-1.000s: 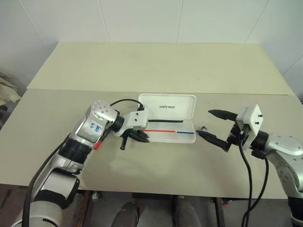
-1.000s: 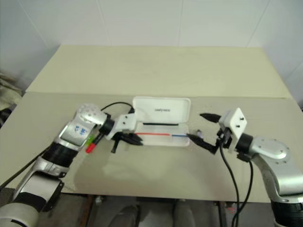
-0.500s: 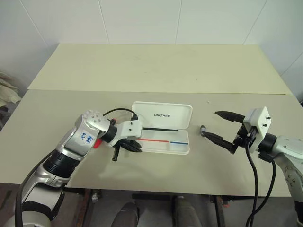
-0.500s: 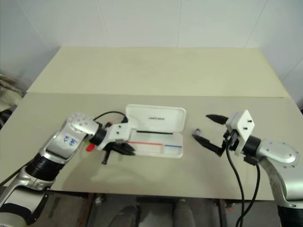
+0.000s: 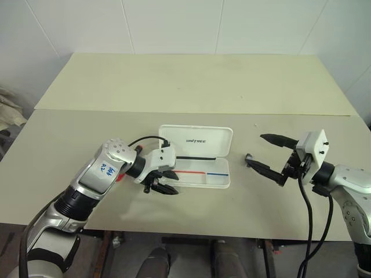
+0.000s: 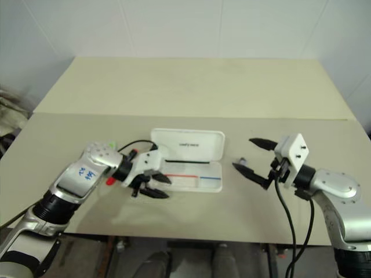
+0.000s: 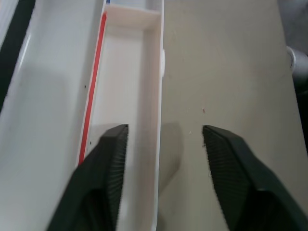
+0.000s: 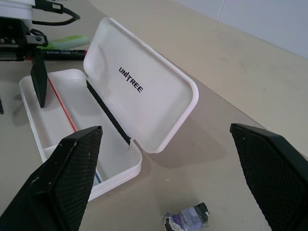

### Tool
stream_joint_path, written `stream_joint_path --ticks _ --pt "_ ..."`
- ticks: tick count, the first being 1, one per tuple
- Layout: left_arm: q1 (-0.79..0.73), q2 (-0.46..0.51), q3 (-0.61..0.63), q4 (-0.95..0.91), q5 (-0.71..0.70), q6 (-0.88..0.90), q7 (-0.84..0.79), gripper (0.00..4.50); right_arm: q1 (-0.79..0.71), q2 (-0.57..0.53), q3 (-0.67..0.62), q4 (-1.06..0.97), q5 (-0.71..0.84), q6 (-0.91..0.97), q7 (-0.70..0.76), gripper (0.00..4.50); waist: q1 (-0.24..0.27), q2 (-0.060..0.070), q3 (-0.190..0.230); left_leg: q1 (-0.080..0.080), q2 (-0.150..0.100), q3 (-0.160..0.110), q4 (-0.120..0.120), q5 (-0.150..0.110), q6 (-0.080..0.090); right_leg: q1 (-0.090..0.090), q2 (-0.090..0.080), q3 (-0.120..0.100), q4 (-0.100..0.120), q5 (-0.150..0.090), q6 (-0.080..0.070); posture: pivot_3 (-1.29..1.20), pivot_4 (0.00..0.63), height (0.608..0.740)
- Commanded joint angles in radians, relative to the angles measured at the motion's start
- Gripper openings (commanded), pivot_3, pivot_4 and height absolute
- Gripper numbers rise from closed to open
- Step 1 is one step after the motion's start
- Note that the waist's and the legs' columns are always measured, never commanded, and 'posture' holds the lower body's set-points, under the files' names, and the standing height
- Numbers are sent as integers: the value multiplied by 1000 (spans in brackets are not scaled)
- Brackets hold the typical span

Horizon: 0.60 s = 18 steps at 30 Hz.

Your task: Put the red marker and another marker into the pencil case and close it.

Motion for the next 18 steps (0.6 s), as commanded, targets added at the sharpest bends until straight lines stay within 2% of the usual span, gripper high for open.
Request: stream_joint_path --ticks 1,3,9,13,18 --pt "11 19 32 -43 -37 -3 5 3822 -22 10 10 -12 -3 -31 4 4500 -1 0 0 0 0 0 0 0 0 0 0 0 0 0 0 0 150 740" --pt "19 24 36 -50 -48 -14 7 4444 -32 14 19 -11 -6 -31 3 4500 -1 0 0 0 0 0 0 0 0 0 0 0 0 0 0 0 150 740" --pt "56 22 63 -65 -91 -53 19 4481 -43 17 33 -14 -4 -28 -3 4500 2 0 0 0 0 0 0 0 0 0 0 0 0 0 0 0 150 740" --pt "122 -17 159 -61 -129 -174 82 4481 -48 23 43 -13 -4 -25 -4 4500 0 0 0 0 0 0 0 0 -1 0 0 1 -1 0 0 0 150 740" --pt "209 -38 286 -106 -188 -216 165 4481 -71 27 62 6 -2 -25 6 4500 1 0 0 0 0 1 0 0 -1 0 0 1 0 0 0 0 150 740"
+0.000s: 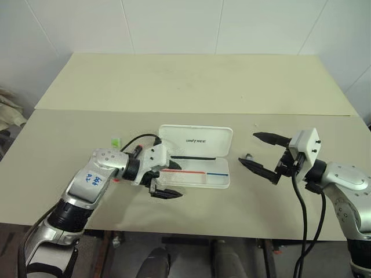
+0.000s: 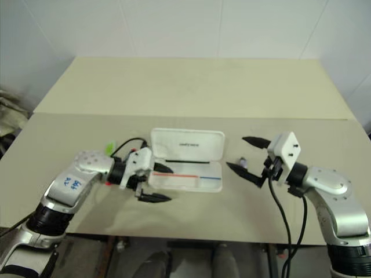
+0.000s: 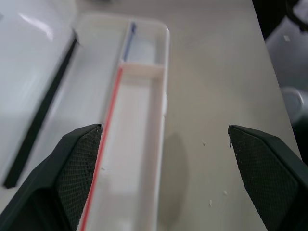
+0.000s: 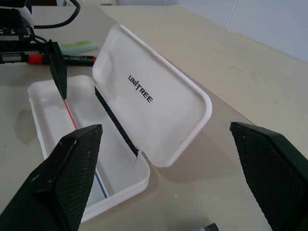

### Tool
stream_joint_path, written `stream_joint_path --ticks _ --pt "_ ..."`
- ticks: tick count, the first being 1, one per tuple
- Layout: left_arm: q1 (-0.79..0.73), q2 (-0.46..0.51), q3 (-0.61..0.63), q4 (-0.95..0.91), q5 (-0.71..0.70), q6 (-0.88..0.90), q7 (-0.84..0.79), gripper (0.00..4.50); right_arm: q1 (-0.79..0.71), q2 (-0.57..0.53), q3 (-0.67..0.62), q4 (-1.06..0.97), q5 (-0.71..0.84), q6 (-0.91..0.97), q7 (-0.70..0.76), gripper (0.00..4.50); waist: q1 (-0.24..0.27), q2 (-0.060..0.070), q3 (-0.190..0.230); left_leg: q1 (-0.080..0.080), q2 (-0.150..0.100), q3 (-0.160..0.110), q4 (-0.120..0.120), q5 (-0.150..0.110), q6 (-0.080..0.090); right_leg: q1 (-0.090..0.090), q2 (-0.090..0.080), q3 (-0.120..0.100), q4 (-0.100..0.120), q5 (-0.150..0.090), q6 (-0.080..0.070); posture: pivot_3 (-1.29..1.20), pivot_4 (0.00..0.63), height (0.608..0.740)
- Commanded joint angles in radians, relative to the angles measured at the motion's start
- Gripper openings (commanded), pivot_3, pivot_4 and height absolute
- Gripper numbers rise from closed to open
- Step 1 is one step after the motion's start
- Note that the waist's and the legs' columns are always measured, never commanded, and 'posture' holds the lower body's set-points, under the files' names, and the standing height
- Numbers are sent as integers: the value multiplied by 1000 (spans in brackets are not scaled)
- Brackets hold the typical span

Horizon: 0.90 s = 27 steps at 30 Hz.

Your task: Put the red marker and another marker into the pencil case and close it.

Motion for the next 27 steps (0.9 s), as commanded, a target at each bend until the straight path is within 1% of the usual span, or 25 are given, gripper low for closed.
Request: stream_joint_path --ticks 1,3,6,8,11,13,15,17,18,23,27 --pt "57 -12 110 -86 -64 -24 68 4481 -27 8 1 6 4 -12 7 4500 2 0 0 0 0 0 0 0 0 0 0 0 0 0 0 0 150 740" --pt "134 -30 186 -155 -110 -20 122 4481 -44 14 17 23 1 -16 12 4500 -1 0 0 0 0 1 0 0 1 0 0 1 0 1 0 0 150 740" --pt "238 -83 298 -266 -155 2 250 4481 -65 22 32 43 0 -22 26 4500 1 0 0 0 0 2 0 0 0 0 0 3 -1 1 1 0 150 740" --pt "312 -105 354 -327 -148 -4 328 4481 -77 25 39 61 -2 -28 37 4500 1 0 0 0 0 3 0 0 0 0 0 3 -2 1 1 0 150 740" --pt "432 -197 468 -415 -112 -7 526 4481 -112 33 57 100 -7 -37 61 4500 2 0 0 1 0 5 0 0 0 0 0 6 -2 2 2 0 150 740" --pt "476 -239 496 -454 -84 14 630 4481 -126 37 64 121 -11 -44 72 4500 3 -1 0 2 0 8 1 -1 1 0 0 9 -3 3 3 0 150 740" --pt "494 -252 499 -473 -83 39 679 4481 -134 39 66 133 -13 -49 79 4500 6 -1 0 2 0 9 3 -1 3 0 1 10 -3 5 3 0 150 740" --pt "497 -293 533 -449 -77 102 787 4481 -152 48 77 145 -15 -50 88 4500 7 -1 0 1 0 9 7 -3 5 1 2 10 -3 7 3 0 150 740" --pt "486 -294 538 -428 -66 123 819 4481 -158 51 82 148 -15 -49 92 4500 6 -1 0 1 0 11 8 -3 6 2 2 12 -4 8 4 0 150 740" --pt "412 -264 526 -364 -72 172 859 4481 -170 58 84 159 -19 -50 108 4500 4 -1 0 1 0 12 8 -1 7 4 4 14 -9 14 4 0 150 740" --pt "352 -227 502 -283 -74 221 852 4481 -181 61 80 162 -20 -49 111 4500 1 -1 0 2 1 13 8 -1 7 4 4 15 -10 15 5 0 150 740"
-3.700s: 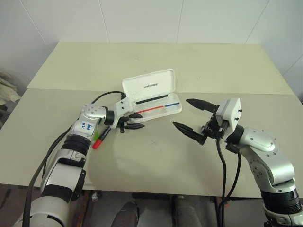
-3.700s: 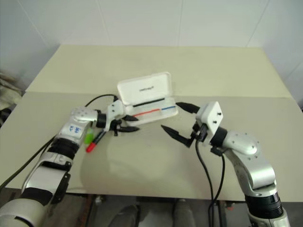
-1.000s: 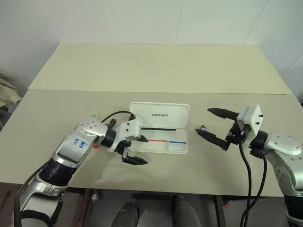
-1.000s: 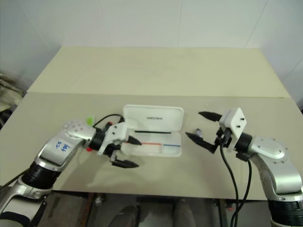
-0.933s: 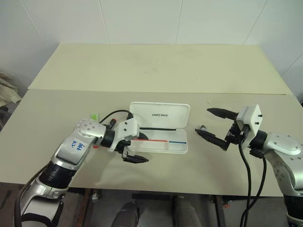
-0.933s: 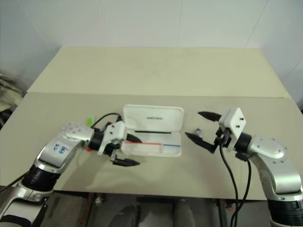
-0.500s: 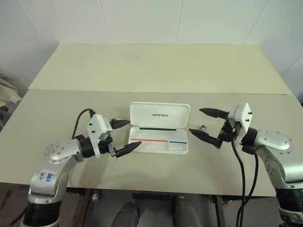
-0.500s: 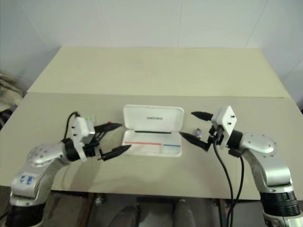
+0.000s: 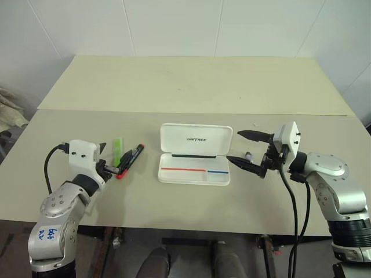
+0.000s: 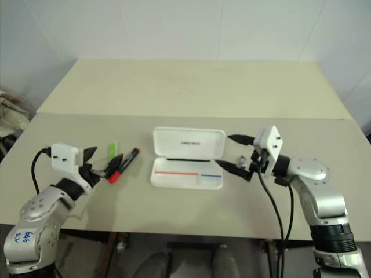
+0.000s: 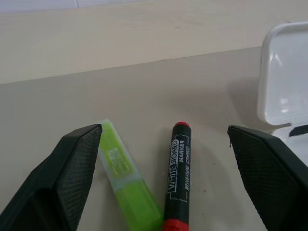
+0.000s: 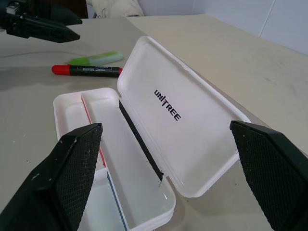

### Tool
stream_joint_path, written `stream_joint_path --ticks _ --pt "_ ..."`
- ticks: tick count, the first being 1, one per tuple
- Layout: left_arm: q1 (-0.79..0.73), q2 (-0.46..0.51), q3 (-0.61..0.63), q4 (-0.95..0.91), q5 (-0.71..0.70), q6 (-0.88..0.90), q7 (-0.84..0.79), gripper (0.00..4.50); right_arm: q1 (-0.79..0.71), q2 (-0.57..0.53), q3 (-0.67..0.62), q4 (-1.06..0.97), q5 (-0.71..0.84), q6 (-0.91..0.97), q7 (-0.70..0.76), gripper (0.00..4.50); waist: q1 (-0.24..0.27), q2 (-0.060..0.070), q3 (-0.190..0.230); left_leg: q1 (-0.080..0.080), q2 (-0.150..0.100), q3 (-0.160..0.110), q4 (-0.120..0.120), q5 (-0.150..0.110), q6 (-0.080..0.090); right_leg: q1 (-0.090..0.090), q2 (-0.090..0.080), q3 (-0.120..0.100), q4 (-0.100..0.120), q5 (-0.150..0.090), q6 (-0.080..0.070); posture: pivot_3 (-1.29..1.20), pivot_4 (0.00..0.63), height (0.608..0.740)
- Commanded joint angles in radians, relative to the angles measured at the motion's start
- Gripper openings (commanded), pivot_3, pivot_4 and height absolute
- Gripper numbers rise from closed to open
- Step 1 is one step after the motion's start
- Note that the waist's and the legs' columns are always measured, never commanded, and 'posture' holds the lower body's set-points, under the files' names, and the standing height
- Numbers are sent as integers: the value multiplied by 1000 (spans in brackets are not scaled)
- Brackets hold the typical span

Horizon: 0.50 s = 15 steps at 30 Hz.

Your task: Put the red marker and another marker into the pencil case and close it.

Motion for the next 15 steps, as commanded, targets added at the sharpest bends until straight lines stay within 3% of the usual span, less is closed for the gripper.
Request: stream_joint_path --ticks 1,15 --pt "-38 33 -22 41 -6 21 -11 4481 -21 4 -10 -19 9 -21 9 4500 -2 0 0 0 0 0 0 0 0 0 0 0 0 0 0 0 150 740" --pt "-115 80 -152 104 -10 118 -52 4481 15 30 -18 -55 5 -24 -17 4500 -3 0 0 -1 0 1 -2 0 0 -2 0 1 -2 0 0 0 150 740"
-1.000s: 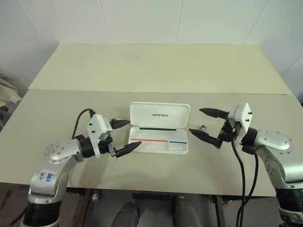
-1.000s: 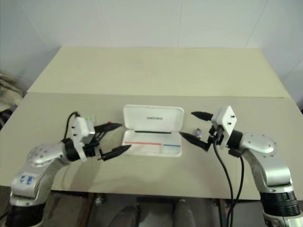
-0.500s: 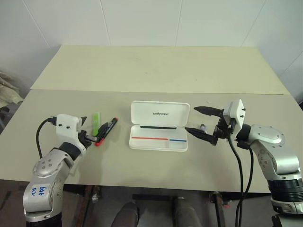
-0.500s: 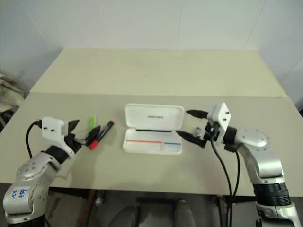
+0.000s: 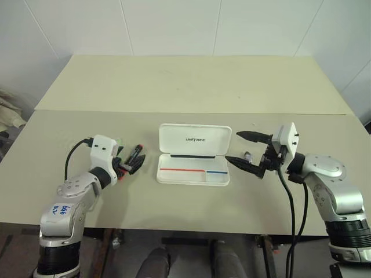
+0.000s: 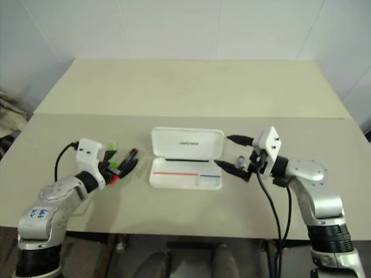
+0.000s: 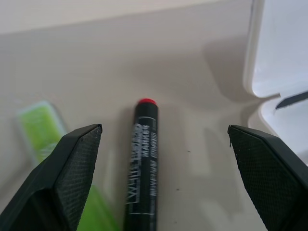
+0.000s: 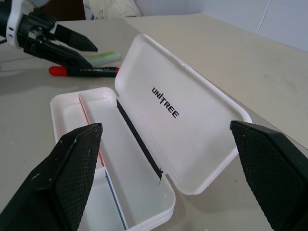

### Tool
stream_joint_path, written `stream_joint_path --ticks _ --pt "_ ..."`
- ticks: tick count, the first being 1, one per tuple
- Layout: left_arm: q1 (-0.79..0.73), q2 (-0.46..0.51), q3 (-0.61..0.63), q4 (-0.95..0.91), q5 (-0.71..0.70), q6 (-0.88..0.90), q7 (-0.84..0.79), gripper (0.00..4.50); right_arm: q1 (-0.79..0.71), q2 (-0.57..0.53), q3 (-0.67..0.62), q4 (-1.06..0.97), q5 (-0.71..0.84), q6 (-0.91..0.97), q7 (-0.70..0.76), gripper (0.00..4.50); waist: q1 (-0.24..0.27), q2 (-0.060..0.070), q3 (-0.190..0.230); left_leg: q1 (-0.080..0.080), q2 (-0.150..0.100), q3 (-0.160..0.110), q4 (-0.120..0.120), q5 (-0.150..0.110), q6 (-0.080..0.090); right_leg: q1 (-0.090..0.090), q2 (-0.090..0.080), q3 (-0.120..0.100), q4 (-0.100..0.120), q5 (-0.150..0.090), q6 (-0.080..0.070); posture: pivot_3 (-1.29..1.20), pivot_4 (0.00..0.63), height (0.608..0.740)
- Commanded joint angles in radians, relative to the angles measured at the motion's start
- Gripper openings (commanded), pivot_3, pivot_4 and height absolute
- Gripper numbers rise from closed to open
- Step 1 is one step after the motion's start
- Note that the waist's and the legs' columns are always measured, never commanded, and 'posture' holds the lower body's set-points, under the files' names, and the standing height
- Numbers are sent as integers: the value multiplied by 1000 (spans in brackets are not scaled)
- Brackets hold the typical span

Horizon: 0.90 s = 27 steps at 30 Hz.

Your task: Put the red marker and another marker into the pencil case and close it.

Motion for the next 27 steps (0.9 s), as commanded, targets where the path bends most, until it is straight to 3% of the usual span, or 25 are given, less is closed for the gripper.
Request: stream_joint_path --ticks 1,14,21,27 --pt "-15 17 0 -22 -12 34 -1 4481 3 4 -18 -42 8 -22 -10 4500 0 0 0 0 0 0 0 0 0 0 0 0 0 0 0 0 150 740" --pt "-27 -40 43 -48 -56 258 79 4481 1 14 -17 -39 4 -36 -22 4500 0 0 0 0 0 0 0 0 0 0 0 0 0 0 0 0 150 740" --pt "-53 -3 56 -26 -83 359 68 4481 -6 15 -23 -32 6 -41 -25 4500 -7 0 0 1 0 1 0 0 0 0 0 1 0 0 0 0 150 740" --pt "-30 52 38 -25 -84 403 47 2485 -6 18 -27 -31 5 -47 -31 4500 -21 0 0 0 0 1 0 0 0 0 0 1 0 0 0 0 150 740"
